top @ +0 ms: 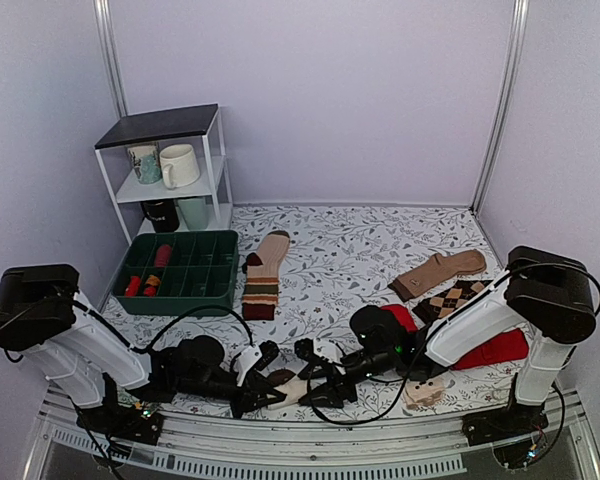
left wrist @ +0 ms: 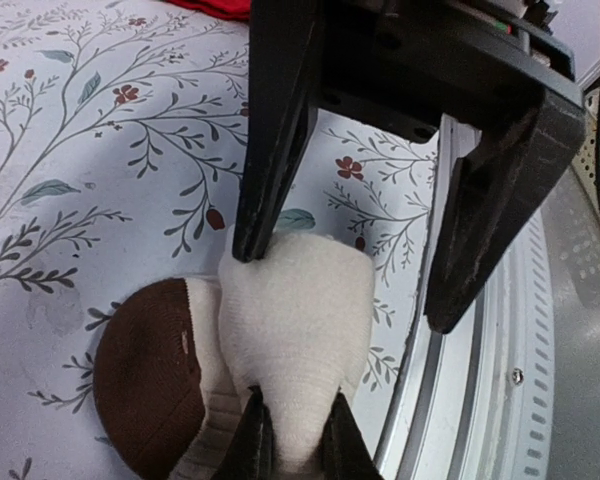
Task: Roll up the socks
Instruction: Roll a pair of socks at the center of the board.
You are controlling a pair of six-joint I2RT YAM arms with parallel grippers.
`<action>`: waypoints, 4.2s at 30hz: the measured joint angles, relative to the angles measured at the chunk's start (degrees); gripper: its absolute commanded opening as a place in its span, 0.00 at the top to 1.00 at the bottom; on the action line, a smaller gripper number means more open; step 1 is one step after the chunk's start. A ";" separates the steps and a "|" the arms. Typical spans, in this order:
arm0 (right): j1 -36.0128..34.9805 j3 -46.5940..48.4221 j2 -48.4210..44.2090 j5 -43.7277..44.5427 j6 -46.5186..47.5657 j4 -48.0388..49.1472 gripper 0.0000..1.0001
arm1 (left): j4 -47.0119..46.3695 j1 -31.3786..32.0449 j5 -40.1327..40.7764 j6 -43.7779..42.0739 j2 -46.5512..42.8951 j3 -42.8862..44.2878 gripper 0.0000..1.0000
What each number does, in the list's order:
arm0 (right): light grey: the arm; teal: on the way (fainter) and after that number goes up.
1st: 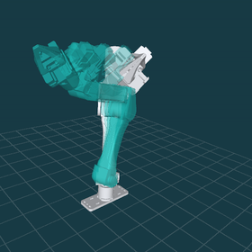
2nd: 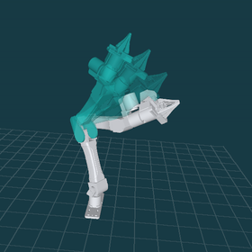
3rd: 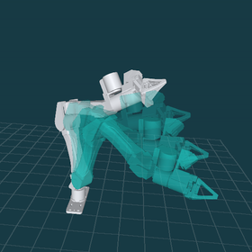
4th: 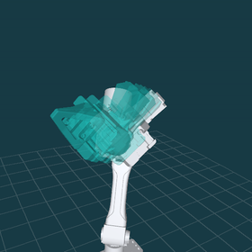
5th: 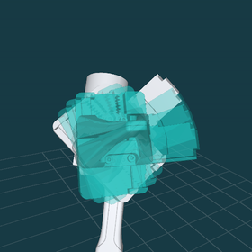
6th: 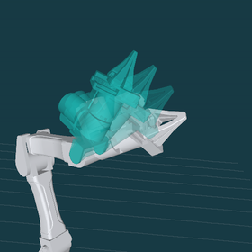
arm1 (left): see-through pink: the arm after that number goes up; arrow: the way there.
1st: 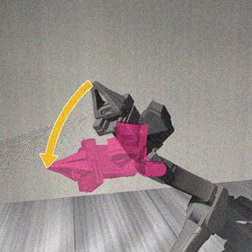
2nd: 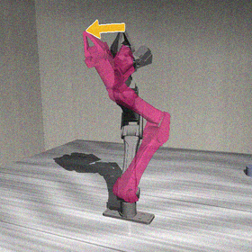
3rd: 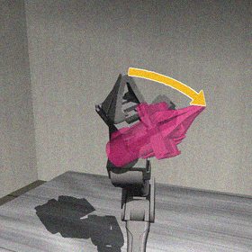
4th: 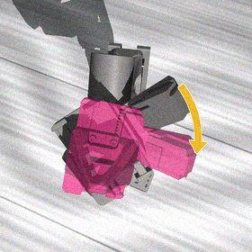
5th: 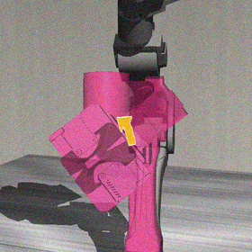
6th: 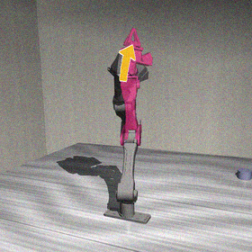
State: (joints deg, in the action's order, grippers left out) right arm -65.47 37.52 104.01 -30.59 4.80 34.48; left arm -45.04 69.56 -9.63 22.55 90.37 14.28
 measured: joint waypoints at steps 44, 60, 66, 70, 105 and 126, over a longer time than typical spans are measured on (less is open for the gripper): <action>-1.05 30.10 11.74 -4.61 -1.57 -43.71 0.73 | 15.32 1.97 15.37 -6.95 -30.03 -8.66 0.61; 0.59 35.74 14.21 -7.74 -3.61 -53.88 0.73 | 16.72 10.69 20.55 -9.68 -24.39 -5.64 0.59; 0.61 37.11 14.58 -7.72 -3.76 -56.15 0.73 | 17.57 11.54 22.45 -9.01 -21.49 -3.96 0.80; 0.61 37.92 14.73 -7.54 -3.85 -57.59 0.73 | 17.84 11.91 24.11 -6.34 -18.86 -3.15 1.00; 0.42 40.13 15.72 -5.22 -6.19 -56.65 0.43 | 19.63 13.66 30.05 19.08 -15.98 -2.95 1.00; 1.07 33.09 12.94 -6.99 -7.54 -41.92 0.23 | 19.87 13.68 30.56 19.71 -15.72 -2.75 1.00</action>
State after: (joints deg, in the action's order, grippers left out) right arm -64.40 70.61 116.95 -37.58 -2.74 -7.44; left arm -25.17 83.24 20.93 42.26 74.65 11.53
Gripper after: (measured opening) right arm 0.743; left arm 0.035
